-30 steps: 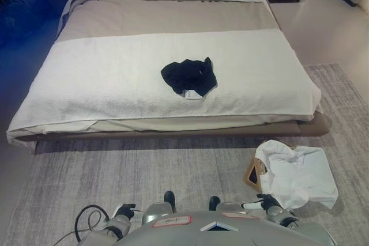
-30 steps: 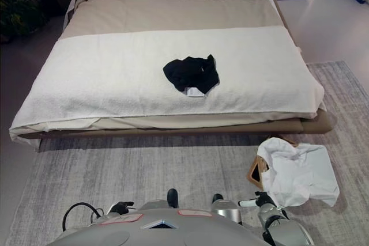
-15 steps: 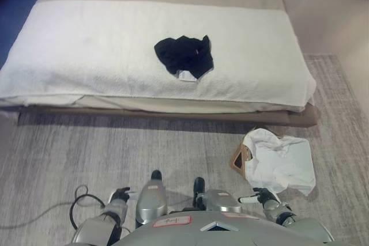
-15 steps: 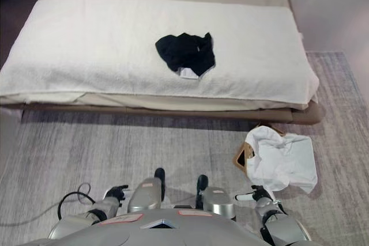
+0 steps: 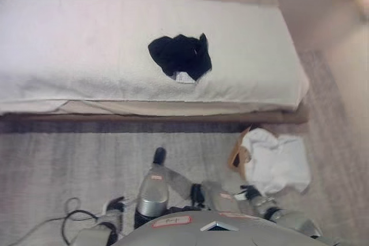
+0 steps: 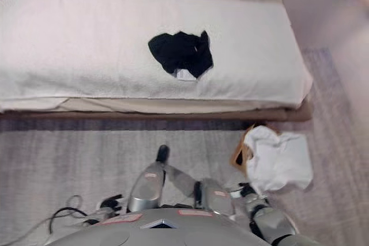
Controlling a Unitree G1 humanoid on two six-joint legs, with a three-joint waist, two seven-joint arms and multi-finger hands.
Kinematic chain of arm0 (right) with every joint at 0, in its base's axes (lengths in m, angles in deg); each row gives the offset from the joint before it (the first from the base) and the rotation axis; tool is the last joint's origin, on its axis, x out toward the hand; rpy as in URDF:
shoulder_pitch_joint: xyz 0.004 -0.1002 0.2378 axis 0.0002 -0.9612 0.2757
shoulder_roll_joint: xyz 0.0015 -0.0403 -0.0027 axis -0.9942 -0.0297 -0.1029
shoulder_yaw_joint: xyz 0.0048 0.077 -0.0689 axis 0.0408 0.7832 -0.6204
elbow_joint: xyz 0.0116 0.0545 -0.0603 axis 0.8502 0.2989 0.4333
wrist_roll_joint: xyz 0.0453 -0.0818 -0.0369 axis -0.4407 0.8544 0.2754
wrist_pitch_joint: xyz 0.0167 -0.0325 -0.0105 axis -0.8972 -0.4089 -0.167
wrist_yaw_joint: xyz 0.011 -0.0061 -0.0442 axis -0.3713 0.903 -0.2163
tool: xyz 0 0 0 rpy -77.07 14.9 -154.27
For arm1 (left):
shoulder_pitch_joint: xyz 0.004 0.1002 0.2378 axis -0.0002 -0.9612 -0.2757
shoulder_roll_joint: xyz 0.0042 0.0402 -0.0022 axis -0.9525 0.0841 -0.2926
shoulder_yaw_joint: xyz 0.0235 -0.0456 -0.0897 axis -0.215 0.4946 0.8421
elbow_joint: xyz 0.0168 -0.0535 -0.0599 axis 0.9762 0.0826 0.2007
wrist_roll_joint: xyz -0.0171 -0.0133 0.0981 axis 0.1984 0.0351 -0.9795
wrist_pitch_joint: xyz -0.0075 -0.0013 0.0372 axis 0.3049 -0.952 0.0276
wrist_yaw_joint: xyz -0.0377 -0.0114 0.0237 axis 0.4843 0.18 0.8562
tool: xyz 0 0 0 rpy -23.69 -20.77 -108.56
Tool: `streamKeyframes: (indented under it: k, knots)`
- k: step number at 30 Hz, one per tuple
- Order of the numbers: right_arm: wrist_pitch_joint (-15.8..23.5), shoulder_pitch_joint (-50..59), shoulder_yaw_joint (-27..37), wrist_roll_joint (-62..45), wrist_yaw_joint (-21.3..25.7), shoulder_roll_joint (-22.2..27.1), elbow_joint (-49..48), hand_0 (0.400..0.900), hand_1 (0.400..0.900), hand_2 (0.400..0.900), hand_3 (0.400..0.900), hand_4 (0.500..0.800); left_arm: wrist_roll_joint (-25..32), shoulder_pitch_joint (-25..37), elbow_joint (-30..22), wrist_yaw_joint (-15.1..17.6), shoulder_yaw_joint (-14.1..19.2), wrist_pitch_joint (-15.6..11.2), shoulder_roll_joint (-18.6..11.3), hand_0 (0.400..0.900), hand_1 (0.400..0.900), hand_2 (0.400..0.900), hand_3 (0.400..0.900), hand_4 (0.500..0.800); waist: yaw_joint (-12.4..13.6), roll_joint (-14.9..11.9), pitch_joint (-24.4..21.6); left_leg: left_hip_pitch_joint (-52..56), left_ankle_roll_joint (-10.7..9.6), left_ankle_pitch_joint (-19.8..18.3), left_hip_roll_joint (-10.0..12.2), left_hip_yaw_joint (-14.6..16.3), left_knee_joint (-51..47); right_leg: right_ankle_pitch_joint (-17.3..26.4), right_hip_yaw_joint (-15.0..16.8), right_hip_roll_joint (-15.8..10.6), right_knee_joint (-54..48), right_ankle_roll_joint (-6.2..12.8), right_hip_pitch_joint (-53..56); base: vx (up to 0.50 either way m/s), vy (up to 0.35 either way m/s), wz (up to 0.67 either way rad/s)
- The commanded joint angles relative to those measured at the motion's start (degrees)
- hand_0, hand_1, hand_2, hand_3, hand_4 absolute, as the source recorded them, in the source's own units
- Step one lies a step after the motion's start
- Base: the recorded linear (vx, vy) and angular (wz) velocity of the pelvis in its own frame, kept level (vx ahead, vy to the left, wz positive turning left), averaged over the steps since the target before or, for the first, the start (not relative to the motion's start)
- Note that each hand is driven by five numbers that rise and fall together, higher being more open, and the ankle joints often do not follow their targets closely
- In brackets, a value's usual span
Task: Put the clothes on the bed into the basket.
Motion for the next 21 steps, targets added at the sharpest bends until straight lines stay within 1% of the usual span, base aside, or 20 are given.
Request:
streamKeyframes:
  k: [1,2,3,4,5,6,7,8,9,10,11,12,13,14,15,16,17,19,21]
  knots:
    - [0.5,-0.3,0.6,-1.3,1.0,8.0,-3.6,0.900,0.900,0.900,0.900,0.800,0.9,-1.1,2.7,1.7,0.8,0.8,2.9,0.900,0.900,0.900,0.900,0.800,1.3,4.7,-1.6,-9.0,3.0,20.7,3.5,-2.3,-17.9,7.9,-0.5,-0.4,-28.5,3.52,34.5,0.71,0.348,-0.18]
    - [0.6,-0.4,1.1,-1.5,0.8,7.9,-3.6,0.900,0.900,0.900,0.900,0.800,1.1,-0.7,2.8,1.6,0.8,0.9,2.6,0.900,0.900,0.900,0.900,0.800,1.2,3.9,-2.6,-8.5,3.3,21.1,2.4,-2.0,-17.1,11.5,-1.4,-2.2,-26.3,5.18,34.3,0.70,0.342,-0.03]
    - [0.7,-0.6,1.6,-1.8,0.9,8.0,-3.8,0.900,0.900,0.900,0.900,0.800,1.3,-0.6,2.4,1.6,0.5,0.8,2.5,0.900,0.900,0.900,0.900,0.800,1.2,3.4,-3.3,-8.1,3.7,20.3,1.4,-1.7,-15.8,16.7,-2.3,-3.4,-23.3,6.62,33.0,0.63,0.289,0.00]
    - [0.8,-0.6,1.9,-1.9,0.8,7.9,-4.1,0.900,0.900,0.900,0.900,0.800,1.3,-0.3,1.7,1.5,0.3,0.7,2.3,0.900,0.900,0.900,0.900,0.800,1.2,3.0,-3.7,-7.1,4.7,18.9,0.2,-1.7,-15.1,23.9,-2.5,-4.0,-18.7,7.63,30.5,0.58,0.252,0.12]
    - [1.0,-0.5,2.0,-2.2,0.6,7.9,-4.3,0.900,0.900,0.900,0.900,0.800,0.8,-0.1,0.9,1.2,-0.4,0.5,1.9,0.900,0.900,0.900,0.900,0.800,0.9,3.1,-4.2,-5.4,5.8,17.4,-1.0,-1.3,-15.4,31.2,-2.4,-3.7,-12.6,8.21,27.6,0.59,0.260,0.27]
    - [1.2,-0.5,1.8,-1.9,0.2,7.8,-4.8,0.900,0.900,0.900,0.900,0.800,0.0,0.4,0.6,0.7,-1.1,0.7,1.4,0.900,0.900,0.900,0.900,0.800,0.4,3.6,-4.1,-4.0,7.0,15.9,-1.6,-0.7,-15.7,36.4,-2.9,-2.6,-6.7,8.16,24.8,0.55,0.278,0.44]
    - [1.0,-0.2,1.7,-1.9,0.2,8.2,-4.8,0.900,0.900,0.900,0.900,0.800,-0.2,0.9,0.2,0.5,-1.2,0.8,1.0,0.900,0.900,0.900,0.900,0.800,-0.3,4.6,-3.5,-1.6,8.2,14.7,-2.1,-1.1,-16.5,35.9,-3.8,-0.9,-1.9,7.36,20.7,0.53,0.292,0.59]
    - [1.0,0.0,1.7,-2.0,0.3,8.3,-5.0,0.900,0.900,0.900,0.900,0.800,-0.2,1.1,0.0,0.3,-1.6,0.8,0.7,0.900,0.900,0.900,0.900,0.800,-1.5,5.3,-2.8,1.3,9.7,13.2,-3.4,-1.5,-18.1,35.5,-5.3,0.4,0.5,6.53,17.2,0.54,0.303,0.67]
    - [1.3,0.1,2.0,-2.5,0.5,8.3,-5.6,0.900,0.900,0.900,0.900,0.800,-0.7,1.8,0.2,0.2,-2.0,0.8,0.5,0.900,0.900,0.900,0.900,0.800,-3.3,6.5,-1.8,4.5,10.2,12.2,-4.2,-2.3,-19.6,32.2,-7.4,2.4,2.4,5.78,12.9,0.56,0.282,0.66]
    - [1.3,0.1,1.8,-2.4,0.5,8.3,-6.1,0.900,0.900,0.900,0.900,0.800,-0.5,2.0,-0.1,0.2,-1.9,0.7,0.4,0.900,0.900,0.900,0.900,0.800,-4.5,7.3,-0.8,7.5,10.6,11.4,-4.9,-3.7,-20.6,29.2,-10.4,2.9,1.9,5.63,10.0,0.57,0.239,0.59]
    - [1.4,-0.2,1.6,-2.3,0.7,8.2,-6.1,0.900,0.900,0.900,0.900,0.800,-0.8,2.2,0.0,0.1,-2.1,0.6,0.4,0.900,0.900,0.900,0.900,0.800,-5.7,8.3,0.1,10.2,10.6,10.7,-5.1,-4.7,-21.6,25.1,-14.0,2.7,0.0,4.85,7.2,0.52,0.151,0.46]
    - [1.4,-0.2,1.5,-2.2,0.7,8.1,-6.0,0.900,0.900,0.900,0.900,0.800,-1.0,2.4,0.1,0.0,-2.2,0.6,0.4,0.900,0.900,0.900,0.900,0.800,-6.4,9.2,0.4,12.2,10.3,9.9,-4.9,-5.6,-21.8,21.8,-17.2,1.9,-3.8,4.30,6.0,0.51,0.079,0.44]
    - [1.2,-0.3,1.1,-1.8,0.7,8.2,-5.8,0.900,0.900,0.900,0.900,0.800,-1.2,2.3,0.2,-0.2,-2.4,0.6,0.7,0.900,0.900,0.900,0.900,0.800,-6.9,10.0,1.0,13.9,9.8,8.9,-4.3,-6.0,-21.8,20.4,-20.5,0.2,-8.1,3.87,4.5,0.48,0.009,0.41]
    - [1.2,-0.5,0.9,-1.4,0.6,8.5,-6.1,0.900,0.900,0.900,0.900,0.800,-1.7,2.2,0.4,-0.5,-2.7,0.6,1.0,0.900,0.900,0.900,0.900,0.800,-7.5,10.4,1.2,15.5,9.3,7.8,-4.3,-6.5,-21.8,21.4,-22.3,-0.8,-13.7,4.01,3.4,0.46,-0.044,0.43]
    - [1.0,-0.7,0.4,-0.7,0.6,8.7,-6.9,0.900,0.900,0.900,0.900,0.800,-2.4,2.1,0.7,-0.7,-3.0,0.7,1.2,0.900,0.900,0.900,0.900,0.800,-8.2,10.2,1.5,16.9,8.9,6.6,-4.7,-7.2,-21.8,23.7,-22.4,-1.3,-18.5,4.70,2.2,0.48,-0.091,0.60]
    - [1.0,-0.5,0.2,0.0,0.9,9.0,-6.9,0.900,0.900,0.900,0.900,0.800,-3.3,2.2,0.8,-0.8,-3.4,0.4,1.4,0.900,0.900,0.900,0.900,0.800,-9.0,9.9,2.1,18.4,8.7,5.2,-5.3,-7.9,-21.8,26.7,-21.0,-1.9,-24.2,5.64,0.7,0.46,-0.123,0.61]
    - [0.8,-0.4,0.1,0.6,0.9,9.2,-7.2,0.900,0.900,0.900,0.900,0.800,-3.9,2.1,0.9,-0.8,-3.3,0.4,1.4,0.900,0.900,0.900,0.900,0.800,-9.3,9.5,2.1,19.2,8.6,4.6,-5.6,-8.5,-21.8,29.4,-20.5,-3.1,-27.2,6.53,-0.1,0.44,-0.125,0.60]
    - [0.5,0.1,-0.9,2.9,1.3,9.6,-7.5,0.900,0.900,0.900,0.900,0.800,-4.1,1.4,1.5,-0.8,-2.7,0.4,1.3,0.900,0.900,0.900,0.900,0.800,-9.4,9.2,2.6,21.0,8.7,3.2,-5.9,-9.4,-21.8,33.1,-19.3,-4.7,-30.1,7.85,-1.8,0.36,-0.133,0.52]
    - [0.2,1.1,-2.1,5.0,2.2,9.8,-7.9,0.900,0.900,0.900,0.900,0.800,-4.3,0.8,2.1,-0.1,-1.9,0.4,1.1,0.900,0.900,0.900,0.900,0.800,-8.9,8.6,2.9,22.0,8.6,2.2,-6.6,-9.9,-21.8,34.6,-20.4,-5.7,-30.9,8.34,-0.8,0.25,-0.163,0.37]
